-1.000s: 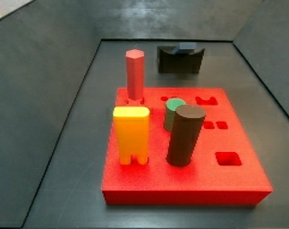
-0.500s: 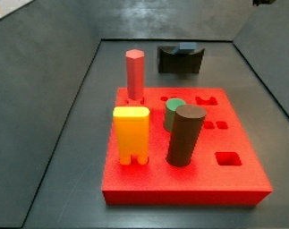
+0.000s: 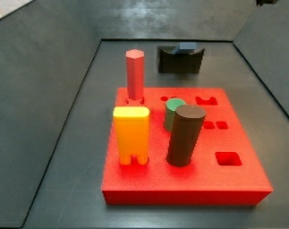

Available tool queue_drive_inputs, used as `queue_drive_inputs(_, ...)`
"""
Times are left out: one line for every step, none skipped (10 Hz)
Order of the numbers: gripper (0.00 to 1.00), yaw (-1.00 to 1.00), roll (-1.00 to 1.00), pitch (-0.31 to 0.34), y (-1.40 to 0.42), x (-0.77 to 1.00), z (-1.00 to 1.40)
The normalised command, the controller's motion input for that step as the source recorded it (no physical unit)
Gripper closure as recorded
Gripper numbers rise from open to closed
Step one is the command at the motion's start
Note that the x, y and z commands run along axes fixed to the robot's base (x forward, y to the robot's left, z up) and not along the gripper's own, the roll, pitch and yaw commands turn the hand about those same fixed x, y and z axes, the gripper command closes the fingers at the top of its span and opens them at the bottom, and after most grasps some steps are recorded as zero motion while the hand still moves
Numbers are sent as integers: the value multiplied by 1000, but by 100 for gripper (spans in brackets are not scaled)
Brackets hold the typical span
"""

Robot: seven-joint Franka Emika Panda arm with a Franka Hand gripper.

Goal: Pick up the double-square object. Move up. Rotate the double-square object. Place the double-square object on the fixture. Regrasp the double-square object. Move to above the board. Insert the double-square object.
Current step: Regrasp the double-square object.

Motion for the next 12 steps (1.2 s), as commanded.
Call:
queue_drive_inputs(0, 135, 182, -1, -58, 223, -14)
queue_drive_inputs(0, 105, 176, 6, -56, 217, -18)
queue_drive_inputs(0, 92, 169, 14, -54, 212, -21)
queue_drive_inputs(0, 87, 162, 22, -53, 207, -24)
queue_drive_inputs(0, 80, 148, 35, -52, 197, -26)
queue_drive_inputs(0, 78, 141, 44, -50, 191, -27)
queue_drive_inputs(0, 79, 137, 50, -50, 186, -29)
queue_drive_inputs(0, 81, 132, 56, -50, 181, -29)
queue_drive_inputs(0, 86, 125, 64, -48, 173, -25)
queue_drive_inputs(0, 155, 66, -19, 41, 57, -1000)
queue_drive_inputs(0, 156, 74, -23, 42, 56, -1000)
queue_drive_inputs(0, 140, 78, -38, 40, 58, -1000)
